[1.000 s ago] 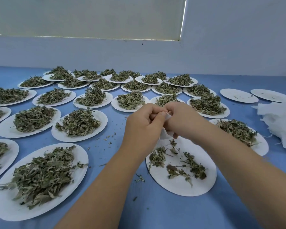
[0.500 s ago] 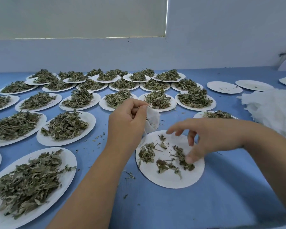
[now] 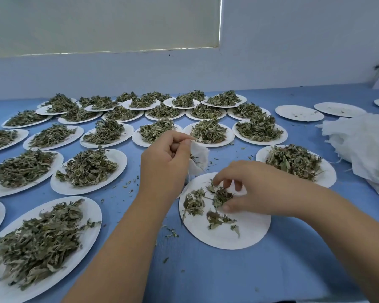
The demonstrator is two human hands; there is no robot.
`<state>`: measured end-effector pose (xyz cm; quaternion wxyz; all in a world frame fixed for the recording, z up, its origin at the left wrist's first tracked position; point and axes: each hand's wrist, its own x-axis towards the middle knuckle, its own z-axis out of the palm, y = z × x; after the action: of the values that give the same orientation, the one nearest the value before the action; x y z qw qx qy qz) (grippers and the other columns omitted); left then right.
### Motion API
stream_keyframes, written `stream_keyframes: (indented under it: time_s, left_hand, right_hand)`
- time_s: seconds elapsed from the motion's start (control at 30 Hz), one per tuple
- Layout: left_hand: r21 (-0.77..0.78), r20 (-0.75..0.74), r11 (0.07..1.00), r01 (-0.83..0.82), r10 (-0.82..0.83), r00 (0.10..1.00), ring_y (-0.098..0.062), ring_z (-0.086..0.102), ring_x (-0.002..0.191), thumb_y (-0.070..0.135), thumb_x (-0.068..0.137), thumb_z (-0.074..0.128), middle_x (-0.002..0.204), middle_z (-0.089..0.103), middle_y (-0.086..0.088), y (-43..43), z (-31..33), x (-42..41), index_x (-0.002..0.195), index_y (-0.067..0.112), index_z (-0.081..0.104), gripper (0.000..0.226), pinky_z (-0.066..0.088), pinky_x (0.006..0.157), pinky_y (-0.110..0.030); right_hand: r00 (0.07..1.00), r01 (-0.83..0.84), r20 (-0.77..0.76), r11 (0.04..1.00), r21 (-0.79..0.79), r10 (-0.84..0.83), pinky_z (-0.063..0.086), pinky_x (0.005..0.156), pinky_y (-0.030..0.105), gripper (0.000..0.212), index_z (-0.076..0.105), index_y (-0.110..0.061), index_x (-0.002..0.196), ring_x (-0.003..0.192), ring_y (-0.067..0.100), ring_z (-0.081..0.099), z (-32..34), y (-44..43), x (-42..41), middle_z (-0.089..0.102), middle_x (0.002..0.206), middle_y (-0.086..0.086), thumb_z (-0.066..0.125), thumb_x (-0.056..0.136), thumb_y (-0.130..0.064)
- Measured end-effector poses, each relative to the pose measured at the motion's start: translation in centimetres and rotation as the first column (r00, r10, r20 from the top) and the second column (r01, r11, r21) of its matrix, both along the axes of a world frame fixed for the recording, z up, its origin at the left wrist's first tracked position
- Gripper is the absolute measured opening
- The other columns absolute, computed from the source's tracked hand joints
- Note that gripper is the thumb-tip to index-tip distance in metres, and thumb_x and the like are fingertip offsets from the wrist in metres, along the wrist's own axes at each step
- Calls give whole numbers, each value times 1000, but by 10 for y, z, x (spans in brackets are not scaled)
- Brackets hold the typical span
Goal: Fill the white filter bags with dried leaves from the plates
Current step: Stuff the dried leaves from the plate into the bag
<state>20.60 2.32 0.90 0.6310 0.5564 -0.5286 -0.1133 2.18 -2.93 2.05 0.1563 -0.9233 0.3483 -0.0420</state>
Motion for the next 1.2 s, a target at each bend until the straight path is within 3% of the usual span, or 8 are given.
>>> stream_keyframes:
  time_s: [0.13, 0.27, 0.37, 0.6, 0.8, 0.93, 1.07, 1.2]
  left_hand:
    - [-4, 3, 1000, -28, 28, 1000, 2, 45, 50, 16, 94, 59, 59, 54, 24, 1, 1, 0, 82, 32, 64, 20, 35, 48, -9]
    - [-4, -18, 999, -54, 54, 998, 2, 46, 50, 16, 93, 59, 56, 54, 23, -1, 1, 2, 85, 27, 67, 15, 35, 49, -10]
    - [-13, -30, 997, -72, 72, 997, 0, 46, 50, 17, 94, 58, 57, 54, 23, 0, 1, 4, 86, 26, 67, 15, 35, 49, -11]
    - [-31, -44, 996, -78, 77, 996, 1, 44, 49, 15, 95, 57, 57, 53, 23, 0, 2, 5, 84, 26, 65, 17, 34, 47, -9]
    - [-31, -13, 996, -82, 82, 997, 1, 46, 51, 16, 95, 57, 60, 55, 23, -1, 1, 4, 84, 29, 64, 18, 36, 48, -10]
    - [-35, -16, 996, -77, 77, 997, 1, 46, 48, 16, 95, 57, 58, 54, 23, 0, 0, 5, 86, 25, 65, 16, 34, 46, -9]
    - [-32, -25, 997, -74, 73, 997, 1, 46, 50, 15, 95, 57, 60, 56, 24, 0, 1, 4, 84, 30, 63, 20, 36, 47, -11]
    - [-33, -34, 998, -62, 61, 998, 1, 45, 49, 15, 95, 57, 58, 55, 24, 0, 1, 4, 83, 31, 63, 21, 36, 46, -10]
  right_hand:
    - [990, -91, 110, 996, -19, 93, 29, 103, 21, 75, 34, -50, 139, 127, -7, 29, -9, 9, 4, 31, 140, -25, 42, 72, -81]
    - [966, -254, 4, 956, -149, 257, 20, 116, 37, 74, 25, -44, 147, 143, 13, 17, -24, 24, 20, 15, 158, -5, 34, 80, -75]
    - [943, -323, 25, 930, -176, 332, 25, 112, 38, 58, 43, -34, 142, 141, 18, 27, -29, 27, 23, 30, 153, -2, 48, 90, -59]
    - [940, -244, 226, 966, -84, 256, 43, 94, 28, 22, 73, -27, 110, 107, -1, 53, -27, 17, 9, 60, 115, -13, 66, 89, -31]
    - [949, -204, 217, 969, -136, 230, 36, 103, 33, 38, 64, -34, 122, 118, 4, 48, -27, 21, 14, 52, 130, -11, 55, 90, -52]
    - [951, -244, 157, 957, -155, 268, 38, 99, 34, 30, 70, -30, 116, 113, 6, 52, -30, 24, 16, 57, 128, -6, 60, 91, -43]
    - [943, -203, 269, 979, -7, 197, 44, 87, 17, 16, 76, -29, 102, 106, -4, 55, -26, 18, 6, 62, 113, -15, 69, 88, -31]
    - [969, -76, 236, 997, 17, 69, 36, 92, 9, 33, 66, -43, 112, 114, -11, 46, -16, 17, -3, 49, 120, -29, 60, 83, -57]
